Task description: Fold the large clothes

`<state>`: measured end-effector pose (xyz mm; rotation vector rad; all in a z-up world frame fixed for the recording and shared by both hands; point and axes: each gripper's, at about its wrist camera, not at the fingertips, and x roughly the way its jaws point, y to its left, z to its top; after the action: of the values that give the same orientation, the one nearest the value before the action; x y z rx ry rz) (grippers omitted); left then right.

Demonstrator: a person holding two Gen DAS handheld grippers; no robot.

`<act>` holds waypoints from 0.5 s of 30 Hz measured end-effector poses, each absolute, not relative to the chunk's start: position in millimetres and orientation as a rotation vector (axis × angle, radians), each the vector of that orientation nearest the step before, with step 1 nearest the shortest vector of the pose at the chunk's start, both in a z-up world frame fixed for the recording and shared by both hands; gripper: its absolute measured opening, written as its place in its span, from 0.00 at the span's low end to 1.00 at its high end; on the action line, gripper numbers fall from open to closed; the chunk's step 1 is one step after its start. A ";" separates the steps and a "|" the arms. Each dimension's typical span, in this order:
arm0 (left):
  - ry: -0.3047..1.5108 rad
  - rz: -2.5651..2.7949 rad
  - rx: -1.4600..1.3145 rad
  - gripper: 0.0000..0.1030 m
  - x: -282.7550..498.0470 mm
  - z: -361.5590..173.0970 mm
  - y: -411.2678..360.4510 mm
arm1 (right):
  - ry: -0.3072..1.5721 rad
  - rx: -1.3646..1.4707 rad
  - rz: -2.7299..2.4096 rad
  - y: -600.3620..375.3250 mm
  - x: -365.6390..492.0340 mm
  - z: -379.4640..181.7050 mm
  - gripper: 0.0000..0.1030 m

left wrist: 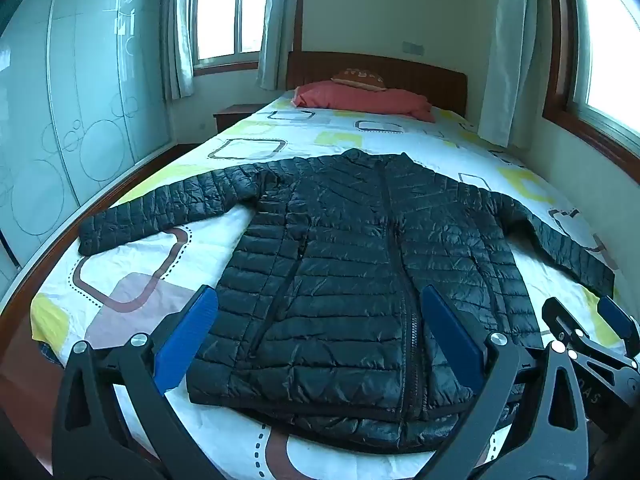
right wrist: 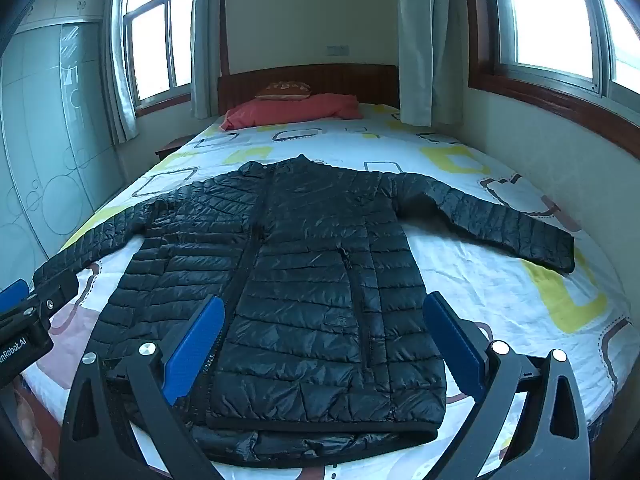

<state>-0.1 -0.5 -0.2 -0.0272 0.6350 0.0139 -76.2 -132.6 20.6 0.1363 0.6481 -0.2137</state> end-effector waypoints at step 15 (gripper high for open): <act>0.638 0.023 -0.046 0.98 -1.0 2.0 3.0 | 0.643 0.135 -0.212 -125.0 -79.5 20.6 0.96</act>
<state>-1.0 3.0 2.0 -0.0459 0.6376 0.0234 -79.5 -125.0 20.6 0.1349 0.6431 -0.2123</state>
